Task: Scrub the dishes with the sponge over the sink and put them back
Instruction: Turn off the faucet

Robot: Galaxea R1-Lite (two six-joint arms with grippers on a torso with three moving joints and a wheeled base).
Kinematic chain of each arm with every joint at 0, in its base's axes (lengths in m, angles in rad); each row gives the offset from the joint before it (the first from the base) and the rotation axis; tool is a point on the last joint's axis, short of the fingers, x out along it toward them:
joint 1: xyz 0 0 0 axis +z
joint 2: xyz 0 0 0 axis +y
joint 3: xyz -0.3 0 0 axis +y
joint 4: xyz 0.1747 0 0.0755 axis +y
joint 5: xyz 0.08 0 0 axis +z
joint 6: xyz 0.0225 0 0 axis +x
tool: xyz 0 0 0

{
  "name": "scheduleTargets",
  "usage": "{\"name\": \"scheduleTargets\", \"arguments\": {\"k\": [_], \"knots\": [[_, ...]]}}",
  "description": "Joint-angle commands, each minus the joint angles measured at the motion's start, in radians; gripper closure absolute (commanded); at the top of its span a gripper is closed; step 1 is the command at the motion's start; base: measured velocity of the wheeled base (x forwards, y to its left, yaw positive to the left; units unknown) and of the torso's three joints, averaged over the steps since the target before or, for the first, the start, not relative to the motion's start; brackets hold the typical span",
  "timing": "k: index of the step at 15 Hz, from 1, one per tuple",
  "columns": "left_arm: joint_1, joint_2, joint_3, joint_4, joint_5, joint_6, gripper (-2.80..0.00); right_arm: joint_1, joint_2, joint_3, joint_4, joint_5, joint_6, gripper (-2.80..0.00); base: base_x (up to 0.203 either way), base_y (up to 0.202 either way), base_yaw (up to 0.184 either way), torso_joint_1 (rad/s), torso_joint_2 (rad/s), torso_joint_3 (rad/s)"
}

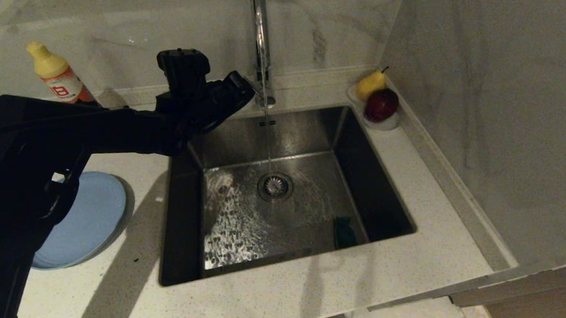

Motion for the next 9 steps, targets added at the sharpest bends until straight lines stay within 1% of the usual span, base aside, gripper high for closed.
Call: {"name": "scheduleTargets", "arguments": {"k": [1,3,4,7,9], "knots": [[0.005,0.002,0.000,-0.010,0.013,0.006,0.00,0.000,-0.002,0.000,0.000,-0.001,-0.001,0.00,0.000,0.000,0.000,0.000,0.00,0.000],[0.012,0.000,0.000,-0.015,0.016,0.033,0.00,0.000,-0.002,0.000,0.000,0.000,-0.001,0.00,0.000,0.000,0.000,0.000,0.00,0.000],[0.017,0.002,0.000,-0.029,0.014,0.036,0.00,0.000,-0.002,0.000,0.000,0.000,-0.001,0.00,0.000,0.000,0.000,0.000,0.00,0.000],[0.019,0.003,0.000,-0.038,0.028,0.037,0.00,0.000,-0.002,0.000,0.000,0.000,-0.001,0.00,0.000,0.000,0.000,0.000,0.00,0.000],[0.017,-0.028,0.019,-0.025,0.038,0.033,0.00,0.000,-0.002,0.000,0.000,0.000,-0.001,0.00,0.000,0.000,0.000,0.000,0.00,0.000]]}}
